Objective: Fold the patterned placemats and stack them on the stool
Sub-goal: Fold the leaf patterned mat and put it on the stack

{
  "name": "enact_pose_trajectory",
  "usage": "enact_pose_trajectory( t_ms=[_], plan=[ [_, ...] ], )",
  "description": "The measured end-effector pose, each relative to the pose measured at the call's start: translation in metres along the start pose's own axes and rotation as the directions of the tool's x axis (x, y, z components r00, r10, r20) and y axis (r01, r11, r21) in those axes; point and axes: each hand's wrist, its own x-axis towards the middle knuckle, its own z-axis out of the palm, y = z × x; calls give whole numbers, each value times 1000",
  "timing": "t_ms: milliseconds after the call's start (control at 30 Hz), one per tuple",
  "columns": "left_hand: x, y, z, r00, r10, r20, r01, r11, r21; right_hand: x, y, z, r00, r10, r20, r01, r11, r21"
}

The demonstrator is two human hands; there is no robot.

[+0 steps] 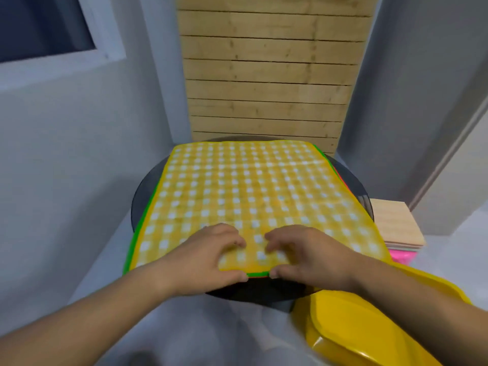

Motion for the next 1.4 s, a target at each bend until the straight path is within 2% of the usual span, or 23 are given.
enact_pose_trajectory(
  t_ms=[100, 533, 1000, 1267, 1400],
  plan=[
    [0, -6, 2, 1000, 30, 11, -30, 1000, -2, 0, 6, 12, 1000, 7, 12, -7, 1000, -30],
    [1, -16, 3, 995, 75, -58, -80, 992, -96, -5, 9, 22, 998, -4, -60, 5, 1000, 28],
    [-14, -18, -2, 995, -25, -98, 4, 977, -213, -15, -8, 26, 976, 104, -193, -68, 980, 186],
    [-28, -8, -11, 998, 7, -61, -25, 952, -304, -25, -24, 17, 968, 83, -239, -65, 994, 84],
    [-25, -4, -23, 991, -34, -132, -4, 961, -278, -18, -25, 7, 960, 88, -266, -75, 995, 59]
  ],
)
